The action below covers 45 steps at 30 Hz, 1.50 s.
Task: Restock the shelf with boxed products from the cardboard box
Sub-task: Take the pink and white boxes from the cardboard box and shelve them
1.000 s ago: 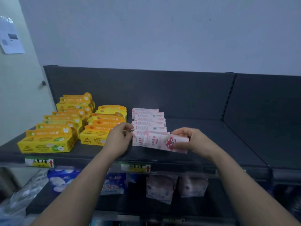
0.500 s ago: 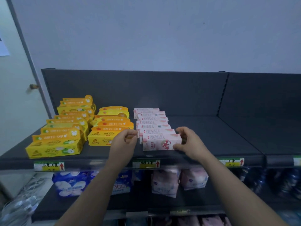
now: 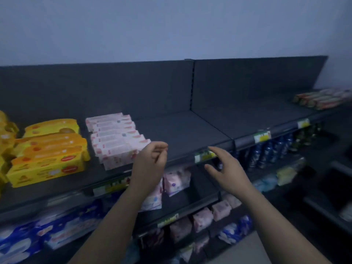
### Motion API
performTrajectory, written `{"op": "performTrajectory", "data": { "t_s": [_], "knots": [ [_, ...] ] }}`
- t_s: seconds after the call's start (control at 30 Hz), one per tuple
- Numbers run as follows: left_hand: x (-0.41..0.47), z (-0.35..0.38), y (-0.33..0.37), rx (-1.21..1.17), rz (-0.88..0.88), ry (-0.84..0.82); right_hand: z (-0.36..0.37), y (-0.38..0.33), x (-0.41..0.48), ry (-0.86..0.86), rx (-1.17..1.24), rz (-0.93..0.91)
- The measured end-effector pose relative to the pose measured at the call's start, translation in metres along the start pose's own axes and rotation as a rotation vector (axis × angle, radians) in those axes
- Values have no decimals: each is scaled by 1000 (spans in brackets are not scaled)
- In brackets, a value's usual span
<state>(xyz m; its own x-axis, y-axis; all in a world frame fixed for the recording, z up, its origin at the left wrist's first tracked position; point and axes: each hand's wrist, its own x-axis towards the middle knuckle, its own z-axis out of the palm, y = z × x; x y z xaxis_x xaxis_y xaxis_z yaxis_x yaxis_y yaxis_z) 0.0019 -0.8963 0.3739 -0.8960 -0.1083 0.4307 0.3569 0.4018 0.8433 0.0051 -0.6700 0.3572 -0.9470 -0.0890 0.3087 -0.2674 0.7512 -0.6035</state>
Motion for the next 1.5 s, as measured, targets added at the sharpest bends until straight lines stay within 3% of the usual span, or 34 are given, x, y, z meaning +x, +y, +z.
{"op": "performTrajectory", "data": {
  "t_s": [0.17,0.33,0.77,1.13,1.5],
  "knots": [
    [-9,92,7,-109,49,-234,-47,63,-45,52,-111,157],
    [-30,207,24,-20,97,-518,-99,137,-105,112,-168,356],
    [-155,502,95,103,245,-966,-246,340,-296,197,-198,897],
    [-235,661,118,260,366,-1315,-288,435,-413,339,-63,1271],
    [-290,846,129,381,349,-1624,-319,553,-456,435,83,1571]
  ]
}}
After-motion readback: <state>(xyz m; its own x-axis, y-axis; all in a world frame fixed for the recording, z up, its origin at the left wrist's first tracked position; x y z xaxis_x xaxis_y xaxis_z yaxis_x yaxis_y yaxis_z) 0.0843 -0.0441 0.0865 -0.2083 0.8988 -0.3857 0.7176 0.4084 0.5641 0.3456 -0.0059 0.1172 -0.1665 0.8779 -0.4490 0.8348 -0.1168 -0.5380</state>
